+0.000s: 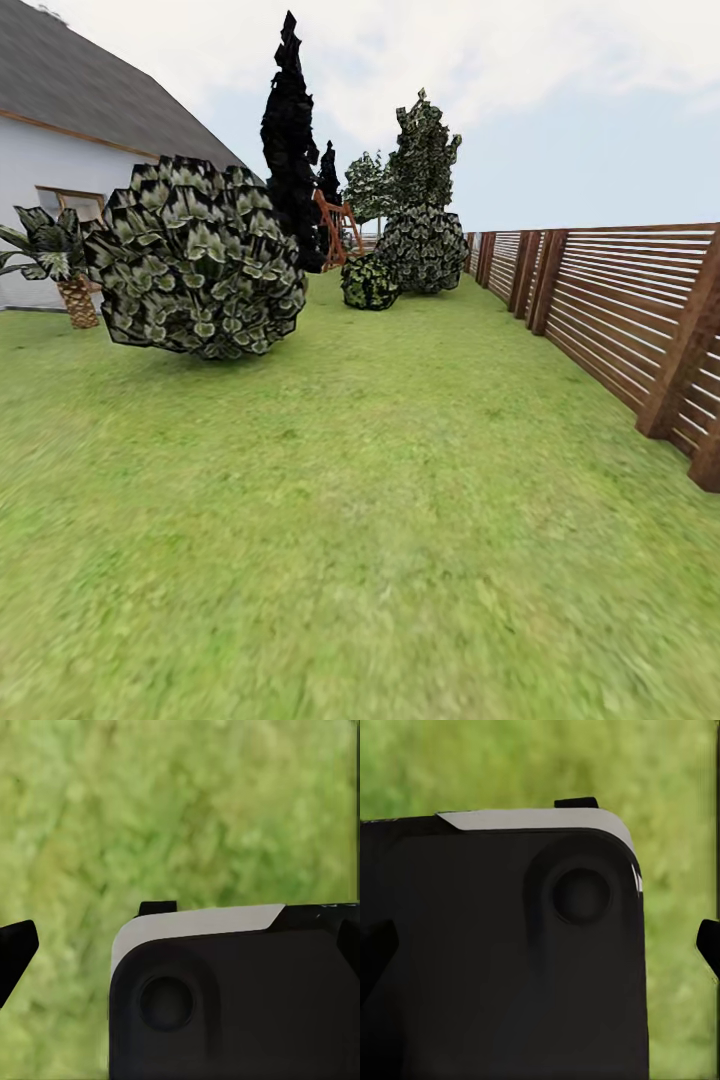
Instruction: Take the three Easter eggs out of the wicker basket on the lawn in the garden, then place them on the lawn next to a single tree (choose any tree) so that all three eggs are next to the same tree and none are left in the basket.
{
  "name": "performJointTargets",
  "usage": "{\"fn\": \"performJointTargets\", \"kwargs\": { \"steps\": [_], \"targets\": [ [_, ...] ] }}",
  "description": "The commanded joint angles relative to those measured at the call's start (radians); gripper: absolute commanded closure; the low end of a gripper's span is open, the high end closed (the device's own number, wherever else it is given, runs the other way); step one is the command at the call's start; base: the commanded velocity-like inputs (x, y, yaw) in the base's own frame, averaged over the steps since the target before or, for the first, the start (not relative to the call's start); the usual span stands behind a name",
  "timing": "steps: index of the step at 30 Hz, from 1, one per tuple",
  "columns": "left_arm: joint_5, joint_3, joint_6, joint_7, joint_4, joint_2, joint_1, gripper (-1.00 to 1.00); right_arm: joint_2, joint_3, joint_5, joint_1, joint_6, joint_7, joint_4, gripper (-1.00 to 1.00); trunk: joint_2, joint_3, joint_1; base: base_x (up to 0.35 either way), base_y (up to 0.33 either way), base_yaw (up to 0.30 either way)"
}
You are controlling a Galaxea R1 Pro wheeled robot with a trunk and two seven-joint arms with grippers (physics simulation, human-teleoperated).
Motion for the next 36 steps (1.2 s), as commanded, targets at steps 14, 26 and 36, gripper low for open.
{"fn": "performJointTargets", "kwargs": {
  "steps": [14,26,36],
  "targets": [
    [-0.001,0.0,-0.003,0.0,0.001,0.0,-0.001,-1.0,-0.002,-0.01,-0.001,0.0,-0.001,0.008,-0.005,-1.0,0.0,-0.001,0.0,0.197,-0.145,0.0],
    [-0.001,0.0,-0.003,0.0,0.001,0.0,-0.001,-1.0,-0.001,-0.004,0.006,0.0,-0.001,0.008,-0.004,-1.0,0.0,-0.001,0.0,0.191,-0.145,0.0],
    [0.0,0.0,-0.003,0.0,0.001,0.0,-0.001,-1.0,-0.003,-0.008,0.0,0.0,-0.001,0.008,-0.005,-1.0,0.0,-0.001,0.0,0.188,-0.144,0.0]
  ]
}}
